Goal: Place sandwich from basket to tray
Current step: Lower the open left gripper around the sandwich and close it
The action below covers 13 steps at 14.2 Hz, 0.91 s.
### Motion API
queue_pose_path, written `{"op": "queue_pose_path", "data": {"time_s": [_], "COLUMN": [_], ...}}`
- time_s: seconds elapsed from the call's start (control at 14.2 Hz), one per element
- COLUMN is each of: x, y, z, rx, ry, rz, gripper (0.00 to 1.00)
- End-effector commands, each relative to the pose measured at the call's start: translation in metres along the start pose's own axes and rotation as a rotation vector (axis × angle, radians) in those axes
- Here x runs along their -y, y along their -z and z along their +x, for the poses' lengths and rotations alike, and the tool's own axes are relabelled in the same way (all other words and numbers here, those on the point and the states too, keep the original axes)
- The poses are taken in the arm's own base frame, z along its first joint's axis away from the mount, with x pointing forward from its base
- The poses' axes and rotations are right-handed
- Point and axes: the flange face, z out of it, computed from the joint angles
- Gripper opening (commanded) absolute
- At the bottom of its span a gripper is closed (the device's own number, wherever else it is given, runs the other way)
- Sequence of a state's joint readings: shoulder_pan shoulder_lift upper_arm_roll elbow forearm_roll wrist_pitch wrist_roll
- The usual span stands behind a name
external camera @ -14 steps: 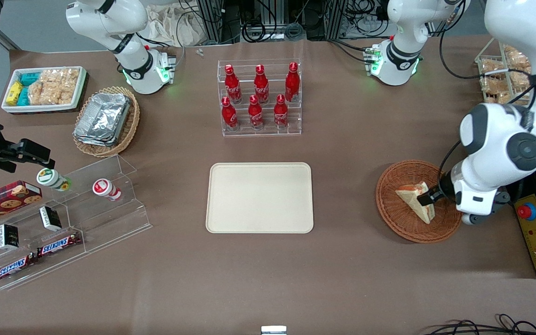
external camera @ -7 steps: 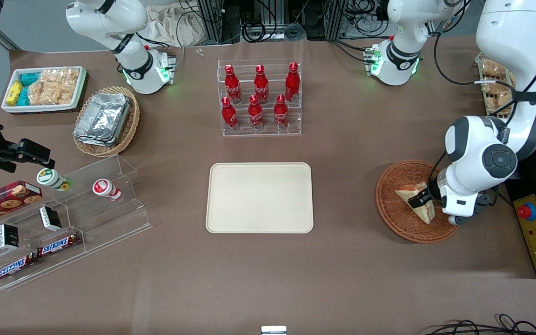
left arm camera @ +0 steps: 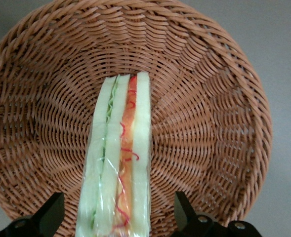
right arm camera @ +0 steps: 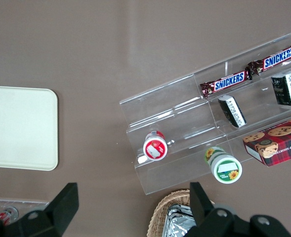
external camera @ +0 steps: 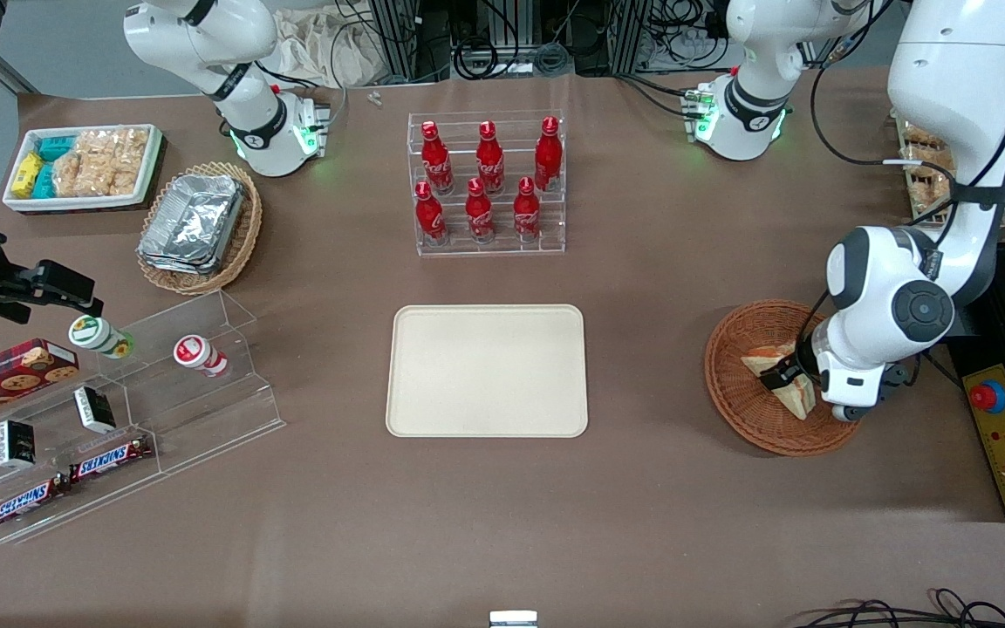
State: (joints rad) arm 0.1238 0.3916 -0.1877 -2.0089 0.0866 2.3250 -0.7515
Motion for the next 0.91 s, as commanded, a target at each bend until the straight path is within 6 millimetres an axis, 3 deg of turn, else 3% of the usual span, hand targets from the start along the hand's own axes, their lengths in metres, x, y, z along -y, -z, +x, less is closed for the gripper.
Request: {"op": "queue_pose_path", "data": {"time_s": [0.0,0.07,0.14,0.21,0.28,0.63,0.84], "x": [-0.002,-0.004,-0.004,-0.005,-0.006,-0.011,-0.01], "y": [-0.015,-0.016,-0.014,-0.013,-0.012,-0.005,0.026], "z": [0.004,0.004,0.005,0.006,0.005,0.005,0.006], "rx": [-0.021,-0.027,-0.03,-0.033,-0.034,-0.041,-0.052], "ry": [0.058,0.087,0.098,0.099,0.097,0.086,0.079], "rz": [-0.013,-0.02,-0.024,-0.026,-0.027,-0.031,-0.025], "gripper": [0.97,0.74,0.36,0.05,0.0,0.0,0.0]}}
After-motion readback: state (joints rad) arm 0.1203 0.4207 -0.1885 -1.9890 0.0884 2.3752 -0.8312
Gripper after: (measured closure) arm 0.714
